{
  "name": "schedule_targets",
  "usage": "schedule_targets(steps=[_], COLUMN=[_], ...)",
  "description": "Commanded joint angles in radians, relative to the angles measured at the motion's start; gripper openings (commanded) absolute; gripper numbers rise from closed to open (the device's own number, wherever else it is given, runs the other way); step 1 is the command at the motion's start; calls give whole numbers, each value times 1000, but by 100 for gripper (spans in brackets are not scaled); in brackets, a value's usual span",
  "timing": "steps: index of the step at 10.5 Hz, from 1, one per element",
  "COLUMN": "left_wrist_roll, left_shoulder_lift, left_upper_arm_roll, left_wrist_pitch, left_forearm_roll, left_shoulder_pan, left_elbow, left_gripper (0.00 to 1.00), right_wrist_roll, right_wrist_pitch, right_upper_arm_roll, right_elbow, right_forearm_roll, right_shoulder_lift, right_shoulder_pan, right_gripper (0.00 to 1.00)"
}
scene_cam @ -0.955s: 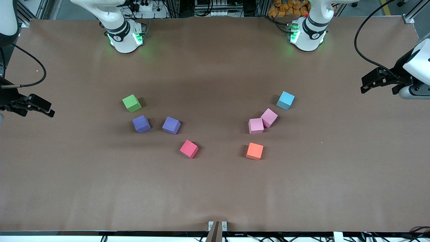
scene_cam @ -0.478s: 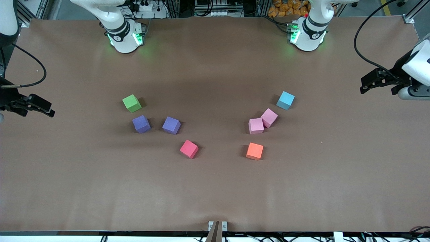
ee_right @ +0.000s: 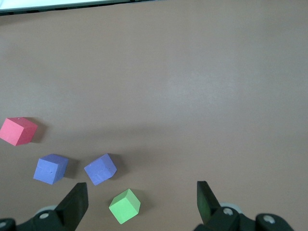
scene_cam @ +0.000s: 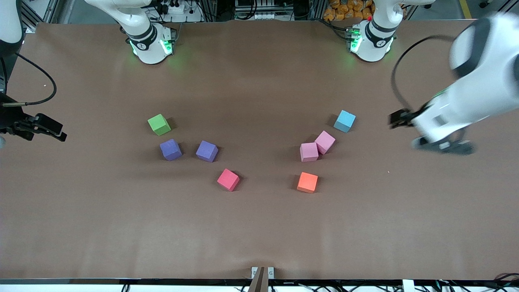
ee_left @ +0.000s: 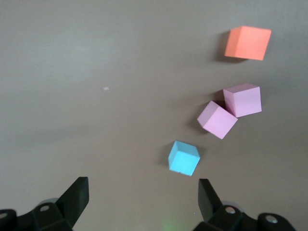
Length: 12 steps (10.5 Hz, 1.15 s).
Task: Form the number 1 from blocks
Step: 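Reach the left gripper down and grasp a pink cube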
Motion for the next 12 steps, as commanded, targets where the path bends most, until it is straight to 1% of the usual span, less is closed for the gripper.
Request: schedule_targets(steps=[1,3,4,6,8,10,12], left_wrist_roll=[-28,-50,-85,-128,-248,-369,-517], left_shoulder_lift=[137,220,234,276,322,362,406], left_upper_arm_roll=[3,5,5,3,3,5,5], left_wrist_pitch=[70,166,214,268,349,395,437], left_forearm_roll=[-17,-9,-8,-14,-14,-6,-3], left_shoulder_pan=[-73,-139,-156,-195,-246,-281,-315], left_elbow=[25,-9,-35,-43,-40,-40,-41], left_gripper=[100,100,100,100,100,100,100], right_wrist_roll=[-4,-4,-4,-4,-4,-4,-6], right_wrist_pitch=[0,1,1,1,1,-6,-49], right_upper_arm_roll=[2,2,2,2,2,1,-5], right_elbow=[0,0,0,0,2,4,4], right_forearm_roll=[3,3,3,3,3,-1,-5], right_shoulder_lift=[-3,-3,-3,-3,-9,-20,-40], right_shoulder_pan=[0,0,0,0,-3,-3,-7], right_gripper=[100,100,100,100,100,100,100])
